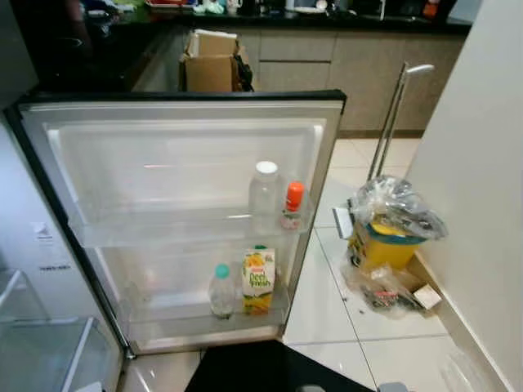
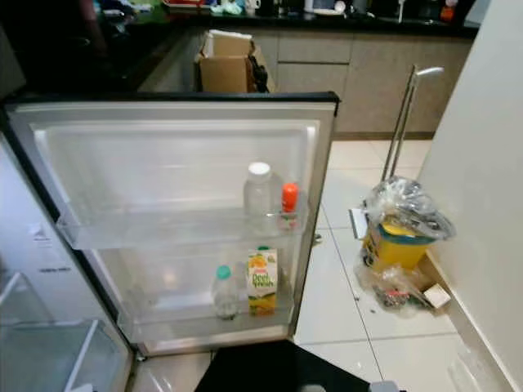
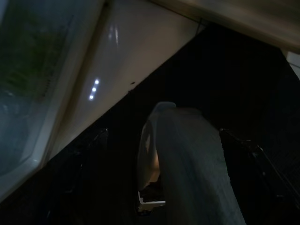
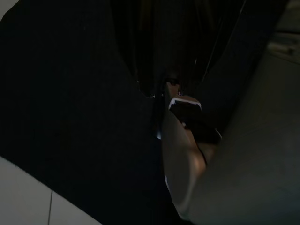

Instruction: Restocking fridge

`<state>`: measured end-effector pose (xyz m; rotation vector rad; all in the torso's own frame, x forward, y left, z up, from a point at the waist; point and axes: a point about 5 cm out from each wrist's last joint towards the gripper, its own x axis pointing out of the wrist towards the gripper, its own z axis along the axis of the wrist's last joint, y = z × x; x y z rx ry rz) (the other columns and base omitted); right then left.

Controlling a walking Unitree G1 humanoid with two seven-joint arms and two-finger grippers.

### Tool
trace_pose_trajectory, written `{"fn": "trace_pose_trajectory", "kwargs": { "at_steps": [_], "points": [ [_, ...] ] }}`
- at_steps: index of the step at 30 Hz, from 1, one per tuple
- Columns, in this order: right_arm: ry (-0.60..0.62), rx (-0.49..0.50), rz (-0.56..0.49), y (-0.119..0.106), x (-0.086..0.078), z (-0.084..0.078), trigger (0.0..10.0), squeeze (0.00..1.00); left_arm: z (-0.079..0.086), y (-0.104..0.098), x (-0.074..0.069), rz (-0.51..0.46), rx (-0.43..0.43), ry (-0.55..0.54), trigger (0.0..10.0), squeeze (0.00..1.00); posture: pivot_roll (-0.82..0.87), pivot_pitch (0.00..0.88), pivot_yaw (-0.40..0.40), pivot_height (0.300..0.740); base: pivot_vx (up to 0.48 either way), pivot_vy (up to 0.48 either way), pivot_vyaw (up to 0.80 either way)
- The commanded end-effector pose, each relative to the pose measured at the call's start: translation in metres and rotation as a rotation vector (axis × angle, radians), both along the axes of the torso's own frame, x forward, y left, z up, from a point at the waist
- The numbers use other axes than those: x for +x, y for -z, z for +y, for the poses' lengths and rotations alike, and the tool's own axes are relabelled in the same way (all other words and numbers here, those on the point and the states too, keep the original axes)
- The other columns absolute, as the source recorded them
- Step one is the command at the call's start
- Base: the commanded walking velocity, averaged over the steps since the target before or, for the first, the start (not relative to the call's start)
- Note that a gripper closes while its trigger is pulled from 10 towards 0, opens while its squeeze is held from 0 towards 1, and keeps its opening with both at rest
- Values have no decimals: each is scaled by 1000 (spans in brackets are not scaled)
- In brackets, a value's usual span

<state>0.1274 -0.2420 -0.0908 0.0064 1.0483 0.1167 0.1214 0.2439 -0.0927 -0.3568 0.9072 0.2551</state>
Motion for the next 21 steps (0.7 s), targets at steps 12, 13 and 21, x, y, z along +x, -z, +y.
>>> {"fn": "trace_pose_trajectory", "kwargs": {
  "at_steps": [12,13,21],
  "points": [
    [0,8,-14,-1,2,1,10000,0,-5,2,-2,21,-7,17,10000,0,-111,0,-53,707,0,0,0],
    [0,9,-16,-1,2,1,10000,0,-5,2,-2,21,-7,17,10000,0,-111,0,-53,712,0,0,0],
    [-2,13,-19,-1,3,1,10000,0,-6,3,-2,23,-7,16,10000,0,-111,0,-55,737,0,0,0]
  ]
}}
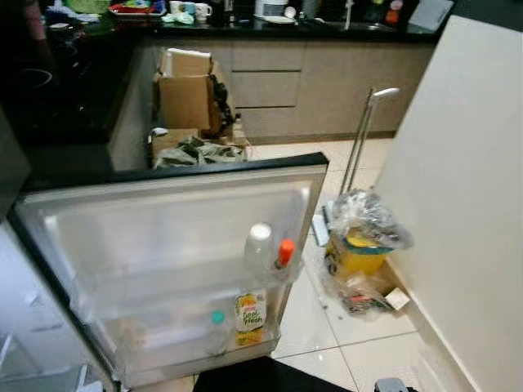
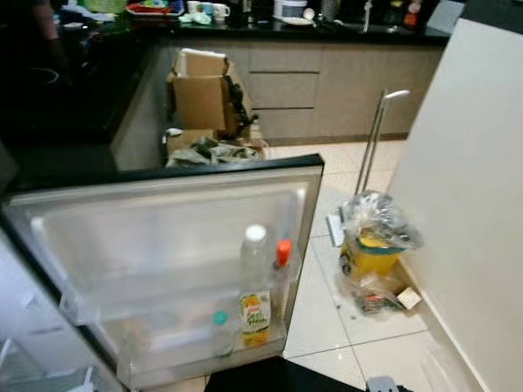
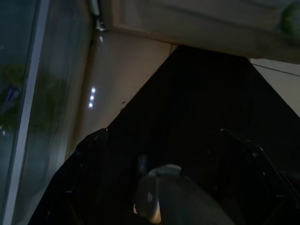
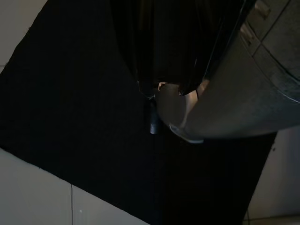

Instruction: Restocking fridge

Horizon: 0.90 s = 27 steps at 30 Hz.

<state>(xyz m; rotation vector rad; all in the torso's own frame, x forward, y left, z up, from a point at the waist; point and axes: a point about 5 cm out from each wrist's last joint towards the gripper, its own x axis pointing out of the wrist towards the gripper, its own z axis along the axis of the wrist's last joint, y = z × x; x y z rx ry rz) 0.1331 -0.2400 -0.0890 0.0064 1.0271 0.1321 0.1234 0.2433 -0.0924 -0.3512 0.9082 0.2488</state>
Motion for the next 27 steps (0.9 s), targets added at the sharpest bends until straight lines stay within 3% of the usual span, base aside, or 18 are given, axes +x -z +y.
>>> {"fn": "trace_pose_trajectory", "kwargs": {
  "at_steps": [1,27],
  "points": [
    [10,5,1,1,-2,-1,10000,0,-6,3,-4,24,-10,8,10000,0,-111,0,-56,740,0,0,0],
    [-12,30,-13,0,0,3,10000,0,-12,4,-3,15,-28,21,10000,0,-110,0,-59,740,0,0,0]
  ]
}}
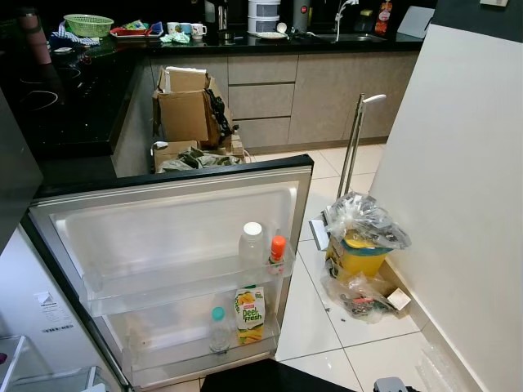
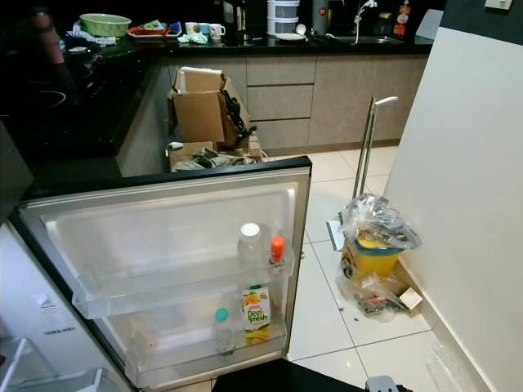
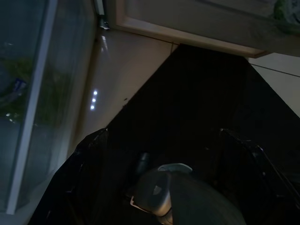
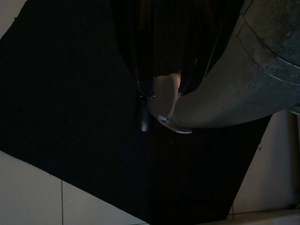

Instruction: Restocking fridge

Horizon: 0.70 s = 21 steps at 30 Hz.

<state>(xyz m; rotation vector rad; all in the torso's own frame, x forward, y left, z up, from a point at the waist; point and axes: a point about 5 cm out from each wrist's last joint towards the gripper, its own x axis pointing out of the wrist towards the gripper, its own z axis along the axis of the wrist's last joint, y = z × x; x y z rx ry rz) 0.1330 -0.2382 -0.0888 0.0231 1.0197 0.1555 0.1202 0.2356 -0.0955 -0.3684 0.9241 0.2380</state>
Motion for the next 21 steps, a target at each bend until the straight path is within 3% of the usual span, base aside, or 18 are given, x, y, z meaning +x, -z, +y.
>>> {"fn": "trace_pose_trajectory", "kwargs": {
  "at_steps": [1,19,21],
  "points": [
    [-1,4,-7,0,0,1,10000,0,-5,1,0,2,-6,17,10000,0,-110,0,-59,740,0,0,0],
    [0,-43,33,4,-7,2,10000,0,-19,3,0,-11,-64,70,10000,0,-107,0,-60,740,0,0,0],
    [-8,-42,40,6,-10,4,10000,0,-24,4,0,-5,-76,94,10000,0,-105,0,-56,740,0,-358,0]
  ]
}}
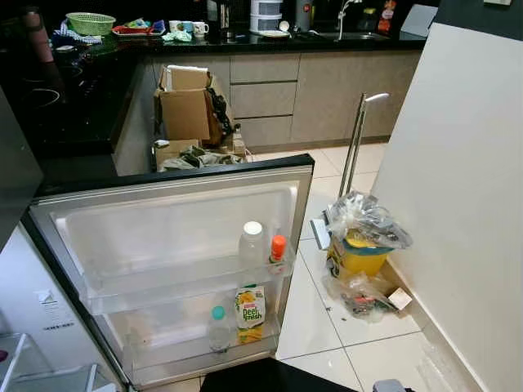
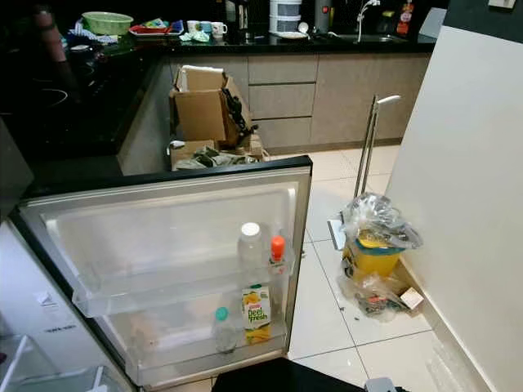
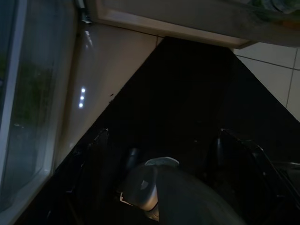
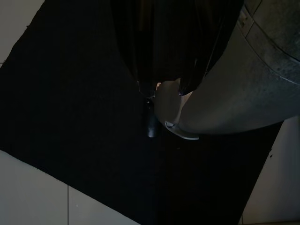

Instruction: Restocking fridge

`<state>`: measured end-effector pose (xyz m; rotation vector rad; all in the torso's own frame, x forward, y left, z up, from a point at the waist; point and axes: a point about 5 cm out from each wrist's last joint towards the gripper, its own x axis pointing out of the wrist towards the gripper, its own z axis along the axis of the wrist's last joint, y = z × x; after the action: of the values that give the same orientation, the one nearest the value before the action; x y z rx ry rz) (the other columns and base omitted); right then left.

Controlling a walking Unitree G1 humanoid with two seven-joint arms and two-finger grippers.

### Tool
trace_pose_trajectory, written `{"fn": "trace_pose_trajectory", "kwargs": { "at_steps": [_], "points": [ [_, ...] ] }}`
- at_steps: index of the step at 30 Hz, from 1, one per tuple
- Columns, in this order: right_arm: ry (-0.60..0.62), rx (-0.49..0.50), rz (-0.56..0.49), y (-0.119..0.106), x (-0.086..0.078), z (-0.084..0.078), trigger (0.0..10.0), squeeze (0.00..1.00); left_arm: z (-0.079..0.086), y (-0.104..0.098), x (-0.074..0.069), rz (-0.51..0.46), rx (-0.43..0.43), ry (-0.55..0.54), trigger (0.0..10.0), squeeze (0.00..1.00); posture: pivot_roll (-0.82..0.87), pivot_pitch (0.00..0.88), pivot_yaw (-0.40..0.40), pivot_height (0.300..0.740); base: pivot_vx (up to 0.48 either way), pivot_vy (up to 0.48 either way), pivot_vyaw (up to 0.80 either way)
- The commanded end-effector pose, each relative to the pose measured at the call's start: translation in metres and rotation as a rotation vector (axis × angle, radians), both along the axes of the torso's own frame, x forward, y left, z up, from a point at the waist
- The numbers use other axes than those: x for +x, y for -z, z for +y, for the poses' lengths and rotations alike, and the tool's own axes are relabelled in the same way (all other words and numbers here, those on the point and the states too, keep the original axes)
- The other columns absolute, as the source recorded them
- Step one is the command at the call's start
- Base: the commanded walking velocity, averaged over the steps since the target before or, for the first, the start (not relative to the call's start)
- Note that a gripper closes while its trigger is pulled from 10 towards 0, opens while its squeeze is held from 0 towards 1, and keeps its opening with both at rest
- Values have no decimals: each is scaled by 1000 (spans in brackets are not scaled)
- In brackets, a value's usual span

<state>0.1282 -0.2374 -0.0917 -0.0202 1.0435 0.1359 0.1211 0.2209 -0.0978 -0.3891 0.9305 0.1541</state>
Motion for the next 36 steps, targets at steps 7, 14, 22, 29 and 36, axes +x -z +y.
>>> {"fn": "trace_pose_trajectory", "kwargs": {
  "at_steps": [7,14,22,29,36],
  "points": [
    [-12,10,22,4,-7,6,10000,0,-17,3,0,15,-38,66,10000,0,-106,0,-53,740,0,-442,0],
    [-17,13,20,4,-8,6,10000,0,-20,3,1,16,-50,94,10000,0,-109,0,-50,740,0,-452,0],
    [-37,30,29,4,-9,6,10000,0,-21,3,2,17,-53,99,10000,0,-108,0,-52,740,0,-452,0],
    [-34,45,28,3,-8,5,10000,0,-23,4,1,20,-64,97,10000,0,-109,0,-54,740,0,-464,0],
    [-37,45,34,3,-9,5,10000,0,-24,4,1,22,-69,95,10000,0,-110,0,-55,740,0,-461,0]
  ]
}}
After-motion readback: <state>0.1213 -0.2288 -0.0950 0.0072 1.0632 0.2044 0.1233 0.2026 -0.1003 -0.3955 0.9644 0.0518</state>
